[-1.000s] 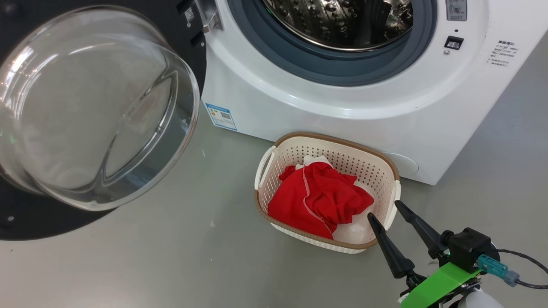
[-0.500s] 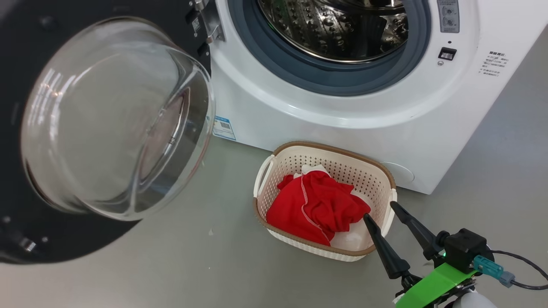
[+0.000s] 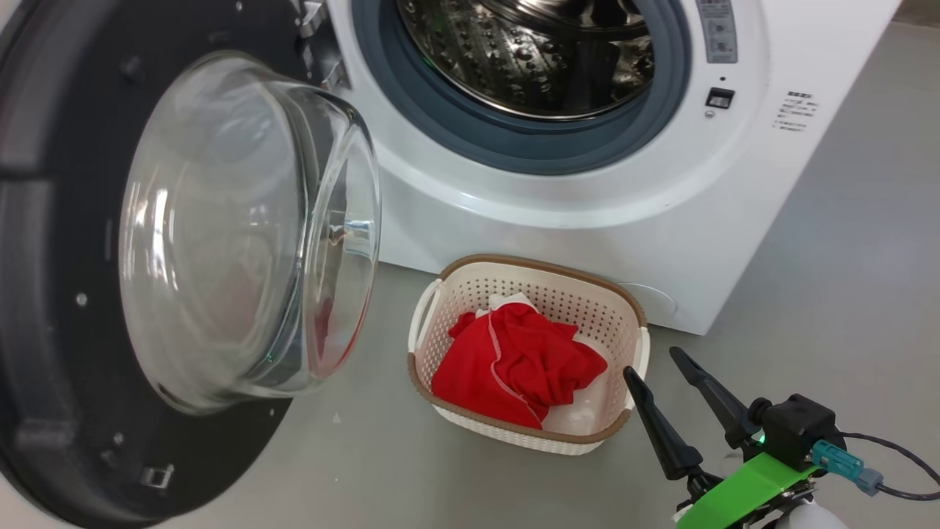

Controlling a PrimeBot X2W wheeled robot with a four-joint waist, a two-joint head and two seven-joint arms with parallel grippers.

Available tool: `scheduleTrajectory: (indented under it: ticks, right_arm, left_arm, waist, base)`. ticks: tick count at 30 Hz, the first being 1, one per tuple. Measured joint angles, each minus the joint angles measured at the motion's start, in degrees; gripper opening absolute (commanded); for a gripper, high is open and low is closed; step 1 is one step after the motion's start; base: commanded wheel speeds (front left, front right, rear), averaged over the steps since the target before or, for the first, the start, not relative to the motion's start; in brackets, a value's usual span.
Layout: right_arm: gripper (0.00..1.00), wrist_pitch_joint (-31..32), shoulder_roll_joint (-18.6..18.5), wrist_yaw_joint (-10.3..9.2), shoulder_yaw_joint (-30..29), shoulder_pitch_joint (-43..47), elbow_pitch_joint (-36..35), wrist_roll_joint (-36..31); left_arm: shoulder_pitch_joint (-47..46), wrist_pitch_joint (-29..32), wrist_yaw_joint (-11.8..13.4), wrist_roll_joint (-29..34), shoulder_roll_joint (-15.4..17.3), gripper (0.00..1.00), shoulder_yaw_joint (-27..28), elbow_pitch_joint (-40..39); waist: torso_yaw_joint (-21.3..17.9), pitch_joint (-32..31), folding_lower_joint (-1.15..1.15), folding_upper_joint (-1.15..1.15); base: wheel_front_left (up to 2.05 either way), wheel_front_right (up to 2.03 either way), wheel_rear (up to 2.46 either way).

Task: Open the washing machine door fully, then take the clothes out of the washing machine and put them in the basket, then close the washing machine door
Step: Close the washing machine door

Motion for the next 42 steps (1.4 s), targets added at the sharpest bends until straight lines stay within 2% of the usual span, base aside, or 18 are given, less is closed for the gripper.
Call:
scheduleTrajectory:
  ticks: [9,19,27,33,42]
  right_arm:
    - [1.00,0.0,0.8,0.00,-1.6,0.0,-0.1,0.0]
    - [1.00,0.0,1.3,0.00,-3.2,0.0,-0.3,0.0]
    - [1.00,0.0,1.9,0.00,-3.7,0.0,-0.4,0.0]
    - [1.00,0.0,2.9,0.00,-3.9,0.0,-0.6,0.0]
    - [1.00,0.0,3.9,0.00,-5.4,-1.5,-1.1,0.0]
  left_arm:
    - [1.2,0.3,0.0,-2.4,0.1,0.00,-5.6,-8.7]
    - [0.4,-6.3,0.0,-1.3,-1.7,0.00,-15.3,-15.5]
    - [-4.1,-14.1,0.0,2.1,-4.5,0.00,-23.7,-15.2]
    - [-8.6,-21.4,0.0,4.6,-6.4,0.00,-29.0,-11.5]
    - [-16.4,-31.9,0.0,6.2,-6.5,0.00,-33.4,-5.6]
  waist:
    - [-2.9,-0.6,0.00,0.00]
    - [-7.0,-0.6,0.00,0.00]
    - [-10.8,-0.1,0.00,0.00]
    - [-13.7,0.8,0.00,0.00]
    - [-18.6,3.6,0.00,0.00]
  base:
    - [0.00,0.00,0.00]
    - [0.00,0.00,0.00]
    - [0.00,0.00,0.00]
    - [0.00,0.00,0.00]
    - [0.00,0.00,0.00]
